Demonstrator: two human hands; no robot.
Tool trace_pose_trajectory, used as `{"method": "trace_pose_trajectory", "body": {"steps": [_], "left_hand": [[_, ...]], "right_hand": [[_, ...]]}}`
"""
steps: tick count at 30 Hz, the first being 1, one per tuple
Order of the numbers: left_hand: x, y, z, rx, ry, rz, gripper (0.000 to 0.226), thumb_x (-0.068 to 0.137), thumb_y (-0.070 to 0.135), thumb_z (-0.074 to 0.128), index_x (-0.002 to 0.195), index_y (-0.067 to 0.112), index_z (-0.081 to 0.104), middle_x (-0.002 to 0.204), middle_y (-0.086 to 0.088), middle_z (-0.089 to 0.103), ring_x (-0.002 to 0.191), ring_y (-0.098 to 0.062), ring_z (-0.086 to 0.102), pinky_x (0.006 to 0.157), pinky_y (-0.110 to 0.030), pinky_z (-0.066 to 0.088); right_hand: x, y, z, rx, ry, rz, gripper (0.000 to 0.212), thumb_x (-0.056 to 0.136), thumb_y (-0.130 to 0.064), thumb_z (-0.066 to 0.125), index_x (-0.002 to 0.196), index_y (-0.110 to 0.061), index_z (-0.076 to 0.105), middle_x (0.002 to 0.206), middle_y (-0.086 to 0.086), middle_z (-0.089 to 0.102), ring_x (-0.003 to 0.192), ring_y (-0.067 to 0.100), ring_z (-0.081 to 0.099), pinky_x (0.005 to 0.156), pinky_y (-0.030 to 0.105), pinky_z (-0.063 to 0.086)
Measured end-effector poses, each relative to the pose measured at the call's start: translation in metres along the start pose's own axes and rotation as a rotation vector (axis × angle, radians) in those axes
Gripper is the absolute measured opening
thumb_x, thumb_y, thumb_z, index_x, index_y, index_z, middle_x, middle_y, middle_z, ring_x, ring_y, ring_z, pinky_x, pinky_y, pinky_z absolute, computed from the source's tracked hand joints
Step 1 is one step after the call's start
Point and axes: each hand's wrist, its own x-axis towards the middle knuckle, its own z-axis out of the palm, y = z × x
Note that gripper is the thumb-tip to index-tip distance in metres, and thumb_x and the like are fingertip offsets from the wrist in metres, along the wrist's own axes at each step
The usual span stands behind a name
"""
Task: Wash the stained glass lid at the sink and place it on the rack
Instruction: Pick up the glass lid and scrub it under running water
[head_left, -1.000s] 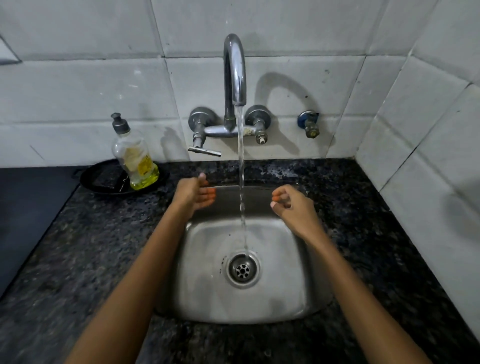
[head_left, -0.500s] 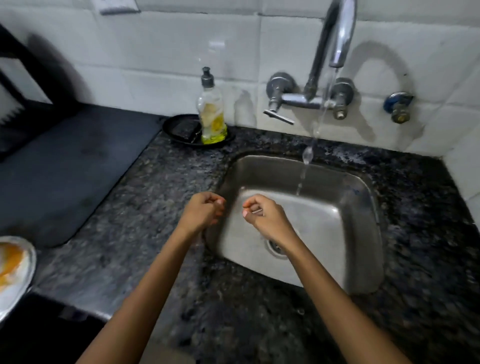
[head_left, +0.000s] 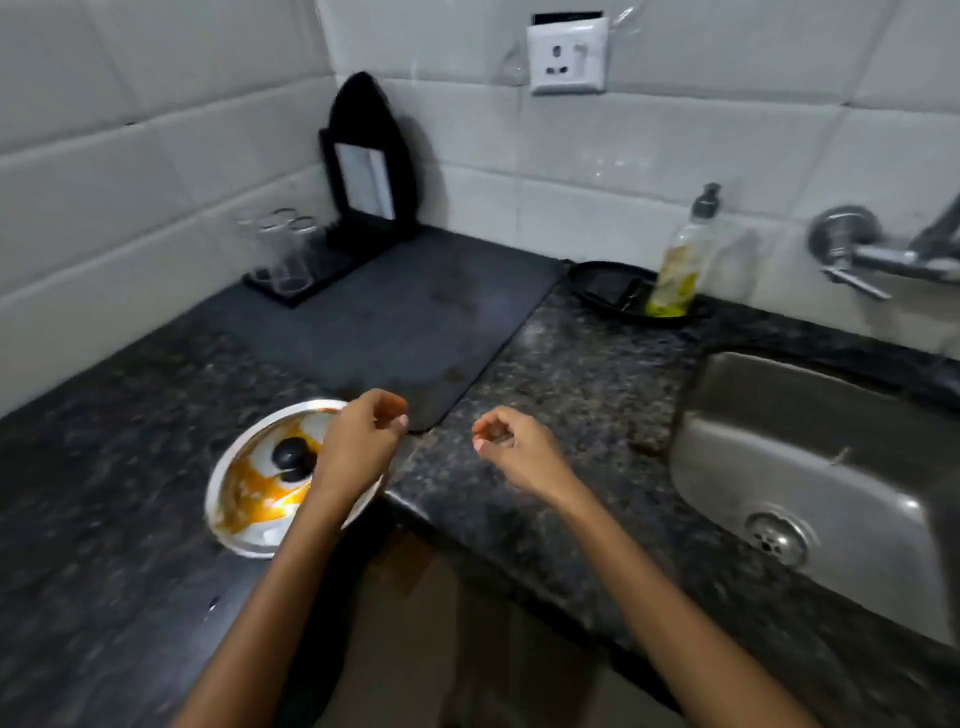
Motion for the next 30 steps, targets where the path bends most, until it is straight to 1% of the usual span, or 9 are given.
{"method": "trace_pose_trajectory", "body": {"steps": [2, 5, 7, 10, 13, 16, 23, 26, 30], "left_hand": [[-0.001, -0.033, -0.028, 0.032, 0.041, -0.059, 0.020, 0.085, 0.014, 0.057, 0.103, 0.012, 0.065, 0.105, -0.008, 0.067, 0.089, -0.025, 0.065, 0.075, -0.032, 0.048], [-0.002, -0.059, -0.050, 0.114, 0.037, -0.063, 0.025, 0.083, 0.008, 0.058, 0.107, 0.010, 0.064, 0.108, -0.012, 0.067, 0.089, -0.026, 0.065, 0.074, -0.028, 0.046], [0.005, -0.070, -0.059, 0.168, 0.055, -0.049, 0.028, 0.079, 0.007, 0.059, 0.107, 0.009, 0.065, 0.105, -0.017, 0.070, 0.092, -0.030, 0.067, 0.079, -0.034, 0.051], [0.018, -0.094, -0.075, 0.306, 0.094, -0.068, 0.036, 0.079, 0.015, 0.061, 0.114, 0.009, 0.062, 0.113, -0.022, 0.062, 0.103, -0.037, 0.059, 0.087, -0.041, 0.047], [0.025, -0.106, -0.074, 0.357, 0.038, -0.139, 0.044, 0.081, 0.029, 0.062, 0.121, 0.012, 0.055, 0.122, -0.020, 0.050, 0.111, -0.038, 0.053, 0.089, -0.041, 0.044], [0.031, -0.113, -0.066, 0.403, -0.030, -0.121, 0.053, 0.077, 0.035, 0.066, 0.123, 0.012, 0.052, 0.122, -0.022, 0.048, 0.110, -0.039, 0.053, 0.091, -0.042, 0.046], [0.045, -0.133, -0.058, 0.398, -0.010, -0.078, 0.062, 0.071, 0.029, 0.074, 0.125, 0.007, 0.052, 0.121, -0.022, 0.054, 0.107, -0.038, 0.055, 0.084, -0.039, 0.045], [0.051, -0.138, -0.059, 0.412, -0.012, -0.036, 0.058, 0.068, 0.033, 0.076, 0.115, 0.005, 0.058, 0.116, -0.021, 0.059, 0.103, -0.036, 0.057, 0.078, -0.037, 0.045], [0.045, -0.130, -0.055, 0.446, 0.076, 0.046, 0.033, 0.065, 0.032, 0.074, 0.082, 0.004, 0.067, 0.086, -0.019, 0.070, 0.083, -0.035, 0.063, 0.060, -0.032, 0.035]], "right_hand": [[0.002, -0.012, 0.035, -0.001, -0.053, 0.002, 0.008, 0.082, -0.012, 0.060, 0.090, -0.013, 0.061, 0.077, -0.003, 0.059, 0.071, 0.012, 0.054, 0.071, 0.025, 0.042], [0.004, -0.026, 0.067, -0.002, -0.073, -0.021, 0.011, 0.080, -0.010, 0.061, 0.081, -0.021, 0.057, 0.074, -0.003, 0.060, 0.067, 0.011, 0.054, 0.068, 0.025, 0.043], [0.007, -0.033, 0.077, -0.031, -0.071, -0.043, 0.013, 0.079, -0.007, 0.060, 0.081, -0.019, 0.057, 0.078, 0.000, 0.060, 0.066, 0.009, 0.053, 0.067, 0.022, 0.043], [0.011, -0.042, 0.088, -0.069, -0.073, -0.070, 0.013, 0.078, -0.006, 0.060, 0.081, -0.018, 0.057, 0.081, 0.002, 0.061, 0.073, 0.014, 0.054, 0.074, 0.029, 0.045], [0.016, -0.040, 0.089, -0.089, -0.071, -0.058, 0.013, 0.079, -0.006, 0.060, 0.082, -0.018, 0.057, 0.081, 0.004, 0.061, 0.075, 0.016, 0.055, 0.076, 0.030, 0.046], [0.019, -0.041, 0.094, -0.097, -0.061, -0.054, 0.012, 0.078, -0.007, 0.061, 0.082, -0.018, 0.059, 0.080, 0.002, 0.061, 0.075, 0.016, 0.055, 0.076, 0.030, 0.046], [0.025, -0.028, 0.096, -0.085, -0.046, -0.011, 0.011, 0.079, -0.009, 0.062, 0.084, -0.018, 0.059, 0.081, 0.004, 0.060, 0.074, 0.016, 0.054, 0.075, 0.030, 0.045], [0.025, -0.019, 0.096, -0.075, -0.047, 0.023, 0.012, 0.079, -0.009, 0.063, 0.082, -0.019, 0.058, 0.079, 0.003, 0.059, 0.071, 0.015, 0.054, 0.074, 0.029, 0.044], [0.021, -0.009, 0.086, -0.022, -0.016, 0.046, 0.016, 0.078, -0.008, 0.062, 0.077, -0.023, 0.057, 0.067, -0.009, 0.056, 0.061, 0.005, 0.051, 0.066, 0.025, 0.043]]}}
